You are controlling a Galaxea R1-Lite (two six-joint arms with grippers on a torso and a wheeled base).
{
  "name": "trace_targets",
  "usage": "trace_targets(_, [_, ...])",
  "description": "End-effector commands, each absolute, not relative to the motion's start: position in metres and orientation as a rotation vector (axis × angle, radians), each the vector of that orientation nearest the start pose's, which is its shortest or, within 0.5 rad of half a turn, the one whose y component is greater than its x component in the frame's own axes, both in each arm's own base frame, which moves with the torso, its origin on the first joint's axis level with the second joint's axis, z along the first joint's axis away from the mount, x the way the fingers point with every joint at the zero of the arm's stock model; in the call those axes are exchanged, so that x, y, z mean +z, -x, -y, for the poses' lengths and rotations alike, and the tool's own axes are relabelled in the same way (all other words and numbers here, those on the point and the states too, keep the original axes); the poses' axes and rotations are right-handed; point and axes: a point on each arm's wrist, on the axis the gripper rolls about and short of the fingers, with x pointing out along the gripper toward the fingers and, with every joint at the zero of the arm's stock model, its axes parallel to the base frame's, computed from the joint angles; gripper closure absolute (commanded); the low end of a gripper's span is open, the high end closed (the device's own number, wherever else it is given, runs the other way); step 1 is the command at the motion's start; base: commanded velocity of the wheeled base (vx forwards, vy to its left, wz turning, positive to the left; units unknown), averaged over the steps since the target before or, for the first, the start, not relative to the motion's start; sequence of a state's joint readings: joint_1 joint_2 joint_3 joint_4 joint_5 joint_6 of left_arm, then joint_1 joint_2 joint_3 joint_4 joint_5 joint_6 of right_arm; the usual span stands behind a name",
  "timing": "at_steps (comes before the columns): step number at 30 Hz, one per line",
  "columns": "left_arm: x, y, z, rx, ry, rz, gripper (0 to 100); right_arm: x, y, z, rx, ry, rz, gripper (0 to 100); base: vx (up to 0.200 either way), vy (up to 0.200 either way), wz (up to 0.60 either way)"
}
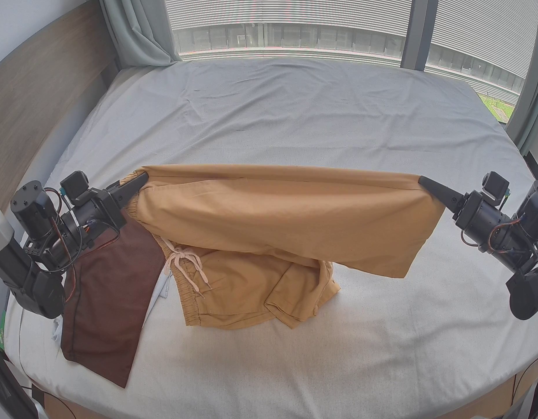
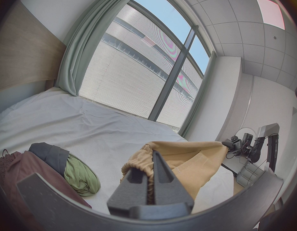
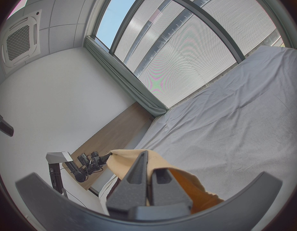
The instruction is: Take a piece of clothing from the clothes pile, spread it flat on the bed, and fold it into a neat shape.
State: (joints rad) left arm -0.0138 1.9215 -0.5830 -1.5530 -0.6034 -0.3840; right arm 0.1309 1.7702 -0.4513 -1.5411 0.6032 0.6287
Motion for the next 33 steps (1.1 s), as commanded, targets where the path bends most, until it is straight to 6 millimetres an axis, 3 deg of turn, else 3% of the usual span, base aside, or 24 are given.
trace_targets(1, [0.147,-0.316,0.015,-0.635,0.308,0.084,100,0.163,-0.271,-0.046,0.761,-0.547,-0.022,100,0.0,0.0,0.0])
trace_targets(18, [0.147,-0.319,0.018,-0.645,0.313,0.085,100,0.161,-0.28,-0.05,0.771,-0.541,-0.019,100,0.0,0.0,0.0])
trace_targets(22, [0.139,-0.331,0.015,-0.636,0.339,0.067,100,0.162,-0.315,-0.055,0.777,-0.529,0.026,100,0.0,0.0,0.0])
trace_targets(25, [0.136,-0.341,0.009,-0.614,0.337,0.079,100,0.163,-0.327,-0.056,0.782,-0.525,0.045,100,0.0,0.0,0.0])
trace_targets(33, [0.127,-0.356,0.004,-0.6,0.417,0.055,100,0.143,-0.357,-0.06,0.775,-0.531,0.025,100,0.0,0.0,0.0])
